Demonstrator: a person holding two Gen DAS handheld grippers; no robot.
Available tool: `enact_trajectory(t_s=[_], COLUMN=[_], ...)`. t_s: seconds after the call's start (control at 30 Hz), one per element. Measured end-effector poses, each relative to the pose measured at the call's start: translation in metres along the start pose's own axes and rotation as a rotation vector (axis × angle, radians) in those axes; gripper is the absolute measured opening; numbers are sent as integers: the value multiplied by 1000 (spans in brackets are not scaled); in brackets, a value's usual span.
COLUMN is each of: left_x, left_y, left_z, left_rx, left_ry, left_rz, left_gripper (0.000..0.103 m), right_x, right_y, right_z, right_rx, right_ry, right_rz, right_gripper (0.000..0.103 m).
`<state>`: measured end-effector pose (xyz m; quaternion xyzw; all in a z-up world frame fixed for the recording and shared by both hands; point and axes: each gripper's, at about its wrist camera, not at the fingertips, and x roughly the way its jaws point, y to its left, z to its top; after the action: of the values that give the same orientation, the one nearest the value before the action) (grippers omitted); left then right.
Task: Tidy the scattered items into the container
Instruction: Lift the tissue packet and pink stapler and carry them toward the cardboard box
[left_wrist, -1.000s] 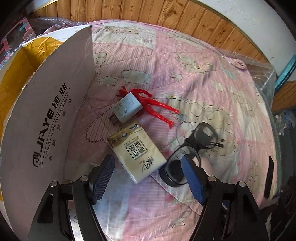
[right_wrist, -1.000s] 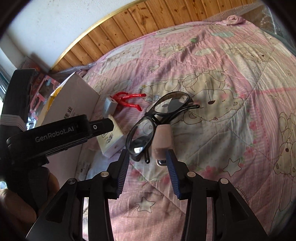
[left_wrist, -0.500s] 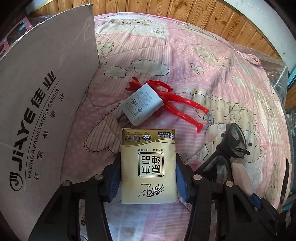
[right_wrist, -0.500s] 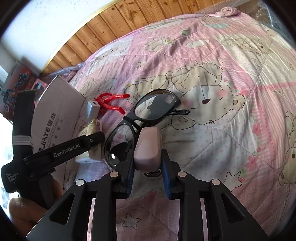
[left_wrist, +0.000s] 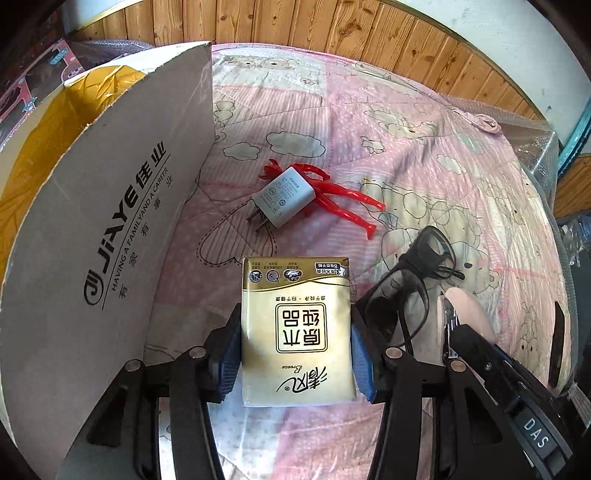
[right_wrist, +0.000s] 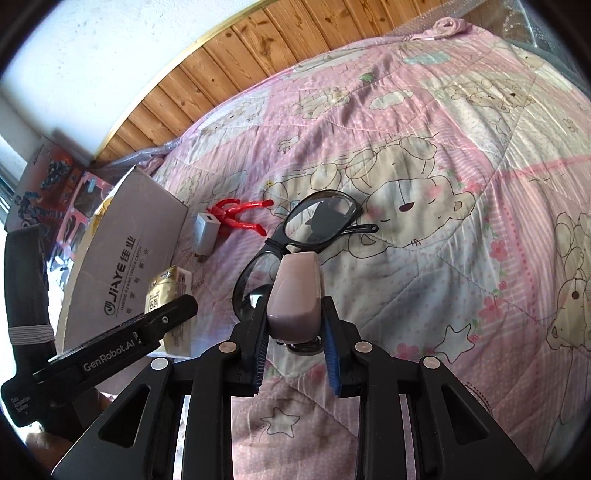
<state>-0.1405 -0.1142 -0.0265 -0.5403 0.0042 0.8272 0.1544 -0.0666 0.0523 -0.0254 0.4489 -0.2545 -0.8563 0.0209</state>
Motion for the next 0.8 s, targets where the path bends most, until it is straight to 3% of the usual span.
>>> enact_trajectory(t_s=[0.47,0.8], left_x=[-59,-91], left_y=[-26,-27], left_z=[-40,-59], left_rx=[76,74], left_ry=[-63,-107], left_rz=[2,-9], left_gripper=[52,52], right_x=[-35,-53], right_y=[13,30], right_z=[-24,-40], right_rx=[-61,-117], right_ry=[-19,-38], right_rz=[10,33], right_gripper=[28,28])
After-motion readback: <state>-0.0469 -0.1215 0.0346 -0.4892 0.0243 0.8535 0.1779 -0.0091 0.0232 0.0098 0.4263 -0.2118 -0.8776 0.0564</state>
